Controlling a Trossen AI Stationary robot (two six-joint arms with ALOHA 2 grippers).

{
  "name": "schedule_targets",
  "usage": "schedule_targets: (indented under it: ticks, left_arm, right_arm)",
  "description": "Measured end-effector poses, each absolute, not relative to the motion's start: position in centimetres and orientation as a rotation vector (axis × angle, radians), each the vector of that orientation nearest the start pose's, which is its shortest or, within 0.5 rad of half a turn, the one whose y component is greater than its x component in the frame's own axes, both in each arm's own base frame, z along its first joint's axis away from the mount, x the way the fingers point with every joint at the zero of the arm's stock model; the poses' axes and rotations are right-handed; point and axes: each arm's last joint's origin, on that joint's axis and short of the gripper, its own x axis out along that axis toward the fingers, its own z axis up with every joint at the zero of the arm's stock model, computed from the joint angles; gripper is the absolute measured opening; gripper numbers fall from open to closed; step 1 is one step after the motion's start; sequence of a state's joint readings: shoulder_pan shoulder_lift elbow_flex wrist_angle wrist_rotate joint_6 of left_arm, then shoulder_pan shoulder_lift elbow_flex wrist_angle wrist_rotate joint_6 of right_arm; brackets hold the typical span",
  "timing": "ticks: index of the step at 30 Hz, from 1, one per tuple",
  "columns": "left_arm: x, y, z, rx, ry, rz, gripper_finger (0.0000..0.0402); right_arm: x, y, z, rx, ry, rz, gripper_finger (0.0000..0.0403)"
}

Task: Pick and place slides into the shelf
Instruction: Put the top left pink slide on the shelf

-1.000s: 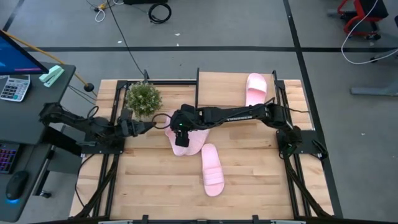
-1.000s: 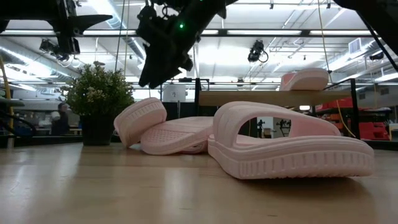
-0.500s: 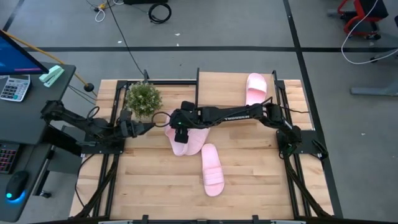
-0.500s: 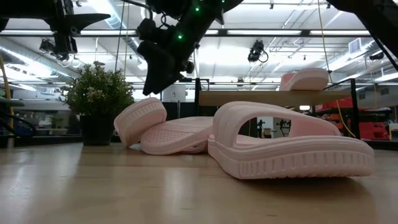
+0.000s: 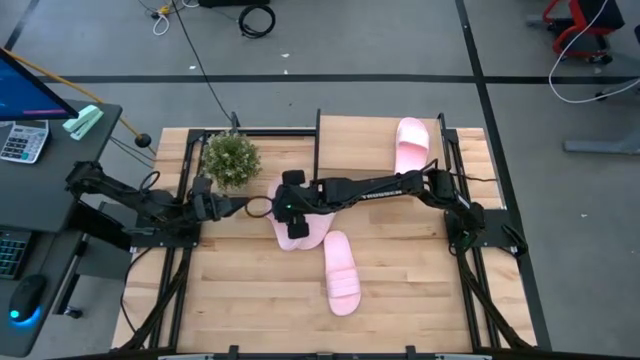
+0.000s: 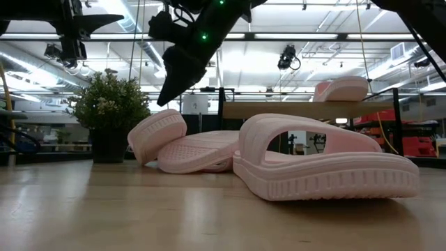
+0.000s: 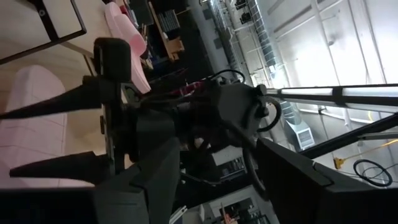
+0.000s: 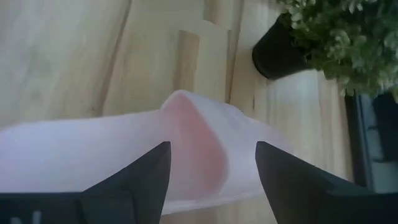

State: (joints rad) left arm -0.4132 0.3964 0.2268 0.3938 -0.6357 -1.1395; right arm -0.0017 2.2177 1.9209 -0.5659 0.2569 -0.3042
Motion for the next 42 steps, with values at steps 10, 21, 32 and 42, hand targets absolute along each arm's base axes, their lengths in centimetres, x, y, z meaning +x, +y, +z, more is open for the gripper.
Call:
schedule_targets:
  ticks: [10, 21, 32, 42]
  left_arm:
    - [9.9, -3.2, 25.2, -1.237, -0.365, 0.065, 0.0209]
    - [8.4, -2.8, 25.8, -1.197, -0.421, 0.081, 0.0211]
    - [8.4, -2.7, 25.7, -1.193, -0.427, 0.113, 0.0212]
    - [8.4, -2.7, 25.7, -1.180, -0.427, 0.118, 0.0207]
  right_arm:
    - [49.3, -0.9, 22.8, -0.519, 0.905, -0.087, 0.0242]
    - [49.7, -0.5, 22.5, -0.585, 0.915, -0.057, 0.0242]
    - [52.9, -0.8, 20.7, -0.609, 1.016, -0.103, 0.0242]
    - [53.3, -1.0, 18.8, -0.682, 1.108, -0.108, 0.0217]
